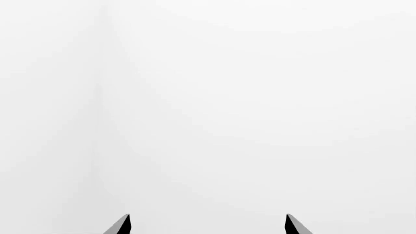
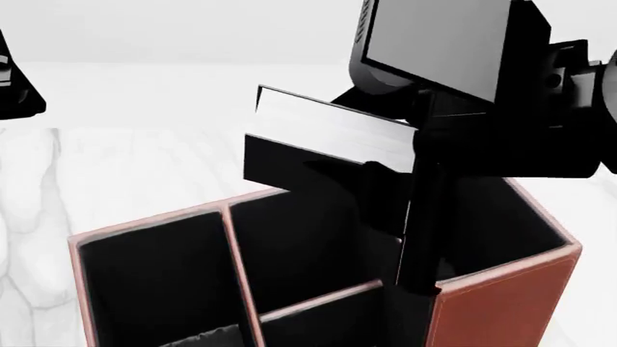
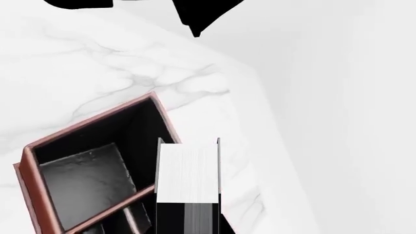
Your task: Pick up the book and place it in the front compartment of the caddy.
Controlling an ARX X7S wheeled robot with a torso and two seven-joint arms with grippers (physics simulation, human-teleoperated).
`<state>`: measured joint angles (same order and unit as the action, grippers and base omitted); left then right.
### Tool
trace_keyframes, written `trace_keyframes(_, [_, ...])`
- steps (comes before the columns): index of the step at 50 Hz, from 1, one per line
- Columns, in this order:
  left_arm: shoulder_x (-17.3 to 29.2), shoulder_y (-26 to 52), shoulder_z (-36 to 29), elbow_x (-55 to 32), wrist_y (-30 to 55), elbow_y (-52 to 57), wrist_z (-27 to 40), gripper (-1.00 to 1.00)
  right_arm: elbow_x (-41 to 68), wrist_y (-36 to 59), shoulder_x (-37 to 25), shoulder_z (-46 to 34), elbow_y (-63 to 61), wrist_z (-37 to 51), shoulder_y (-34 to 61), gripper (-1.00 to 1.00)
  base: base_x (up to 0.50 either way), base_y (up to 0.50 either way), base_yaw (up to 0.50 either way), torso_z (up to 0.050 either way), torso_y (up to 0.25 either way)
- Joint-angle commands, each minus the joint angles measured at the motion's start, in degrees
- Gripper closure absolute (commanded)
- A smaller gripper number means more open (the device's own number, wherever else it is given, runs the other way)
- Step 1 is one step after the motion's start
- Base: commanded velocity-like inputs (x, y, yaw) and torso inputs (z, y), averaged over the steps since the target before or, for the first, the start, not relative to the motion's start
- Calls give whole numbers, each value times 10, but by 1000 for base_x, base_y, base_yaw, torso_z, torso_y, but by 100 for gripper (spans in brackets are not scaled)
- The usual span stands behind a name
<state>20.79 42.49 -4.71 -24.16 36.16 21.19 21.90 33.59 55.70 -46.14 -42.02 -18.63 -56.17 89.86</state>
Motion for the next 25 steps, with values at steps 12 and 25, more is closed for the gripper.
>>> trace_keyframes(12, [2, -1, -2, -3, -1, -1, 3, -100, -122, -164, 59, -77, 176, -79, 52, 100, 0, 0, 0, 0, 1])
trace_keyframes(25, [4, 1, -1, -5, -1, -2, 4, -100, -152, -227, 113, -100, 310, -108, 77, 100, 0, 0, 0, 1, 2])
